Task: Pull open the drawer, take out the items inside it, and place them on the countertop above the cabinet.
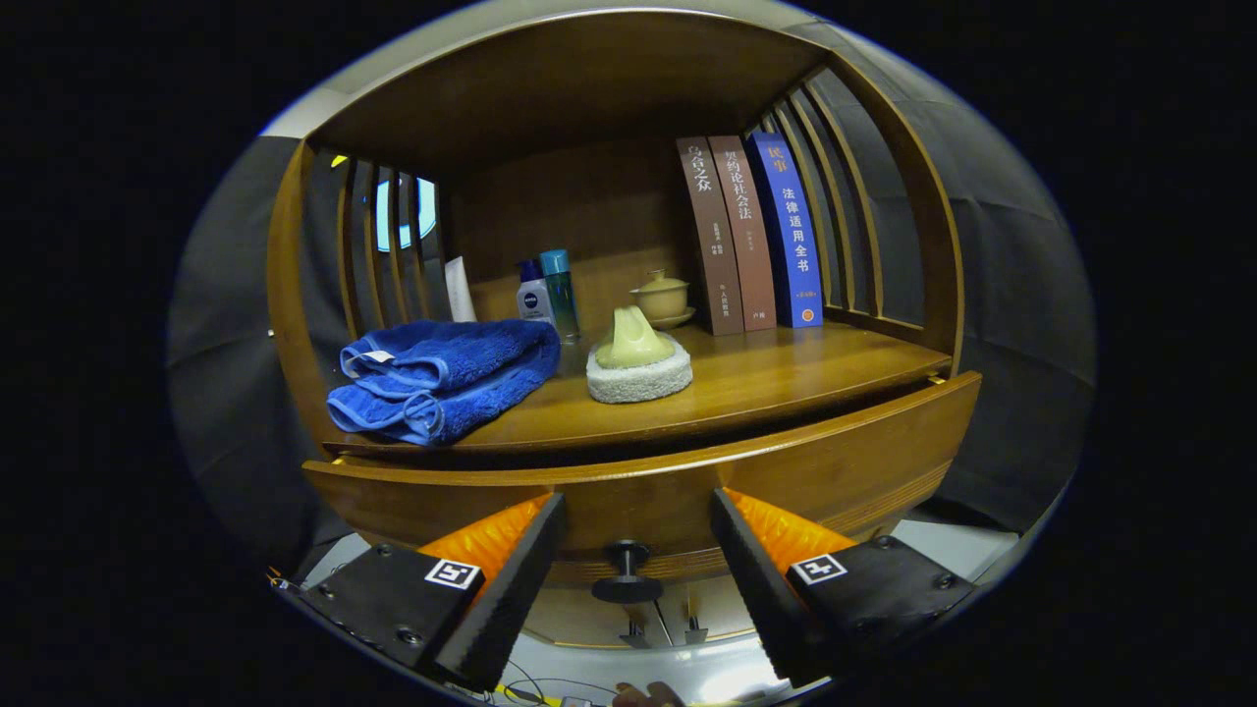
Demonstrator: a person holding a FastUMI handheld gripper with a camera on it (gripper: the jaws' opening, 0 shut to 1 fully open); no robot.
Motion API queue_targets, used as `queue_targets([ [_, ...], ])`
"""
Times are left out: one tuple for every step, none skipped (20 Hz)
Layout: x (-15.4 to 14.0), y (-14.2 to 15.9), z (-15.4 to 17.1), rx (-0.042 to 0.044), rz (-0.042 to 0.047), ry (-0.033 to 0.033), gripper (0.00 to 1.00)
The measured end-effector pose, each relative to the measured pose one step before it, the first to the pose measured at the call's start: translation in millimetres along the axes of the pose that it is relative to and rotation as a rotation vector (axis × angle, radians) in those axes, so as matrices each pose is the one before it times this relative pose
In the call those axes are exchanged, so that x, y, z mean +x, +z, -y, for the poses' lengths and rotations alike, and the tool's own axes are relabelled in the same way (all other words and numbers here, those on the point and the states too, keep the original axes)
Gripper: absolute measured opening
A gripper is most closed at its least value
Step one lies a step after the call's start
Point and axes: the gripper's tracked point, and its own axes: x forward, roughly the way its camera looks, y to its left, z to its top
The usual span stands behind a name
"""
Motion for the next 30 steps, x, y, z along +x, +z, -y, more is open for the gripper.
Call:
queue_targets([
  [4.66, 1.1, 0.32, 0.00215, 0.0012, 0.00043, 0.99],
  [3.08, 0.65, -0.24, 0.00058, 0.00279, -0.00016, 0.99],
  [2.94, 0.36, 0.08, 0.00072, -0.00493, -0.00032, 0.99],
  [-0.69, 1.89, -0.22, -0.00463, 0.00433, -0.00246, 0.99],
  [0.99, -0.82, 0.68, -0.0028, 0.00237, -0.00113, 0.99],
  [1.41, -2.13, -0.53, 0.00489, -0.00171, 0.00078, 0.99],
  [-1.34, 0.74, -0.61, 0.00383, 0.00091, 0.00028, 0.99],
  [0.77, -0.29, 0.52, -0.00112, -0.00259, -0.00008, 0.99],
  [-0.62, -0.41, -0.02, -0.0013, 0.00017, 0.00029, 0.99],
  [0.12, 0.82, 0.27, -0.00158, -0.00177, 0.00049, 0.99],
  [-0.54, -0.01, 0.36, 0.0008, -0.00056, 0.00034, 0.99],
  [-0.29, 1.74, -0.13, 0.00185, 0.00199, 0.00148, 0.99],
  [-1.76, 2.28, -0.47, -0.0018, 0.00348, 0.00092, 0.99],
  [-2.85, 3.73, 0.52, -0.00456, 0.00678, 0.00102, 0.99],
  [-3.48, 4.28, -0.06, -0.00795, 0.00478, 0.00163, 0.99],
  [-4.92, 4.18, -0.34, -0.00742, 0.00495, 0.00274, 0.99],
  [-6.33, 5.34, -0.91, -0.00259, 0.00484, 0.00573, 0.99],
  [-7.96, 7.72, 0.21, -0.00093, 0.00539, 0.00303, 0.99],
  [-7.83, 10.51, -0.17, -0.00029, 0.00866, 0.00196, 0.99],
  [-10.97, 15.3, -2.43, -0.00014, 0.02036, 0.00981, 0.99],
  [-10.73, 17.18, -2.07, -0.00508, 0.02303, 0.00848, 0.99],
  [-10.97, 17.83, -2.63, -0.01402, 0.01706, 0.0095, 0.99],
  [-9.48, 18.84, -1.51, -0.01809, 0.01449, 0.00722, 0.99],
  [-10.81, 17.73, 0.17, -0.02165, 0.01039, 0.00669, 0.99],
  [-2.7, 16.52, -0.99, -0.02117, 0.01215, 0.00507, 0.99],
  [-12.33, 20.03, -0.54, -0.0137, 0.0194, 0.00642, 0.99],
  [-9.21, 17.33, -0.71, -0.00761, 0.01333, 0.00338, 0.99],
  [-9.48, 14.53, 1.82, 0.00013, 0.01048, 0.00123, 0.99],
  [-8.95, 13.71, 1.14, 0.00179, 0.00901, -0.00127, 0.99],
  [-8.68, 14.95, 0.57, 0.00467, 0.01207, 0.0014, 0.99],
])
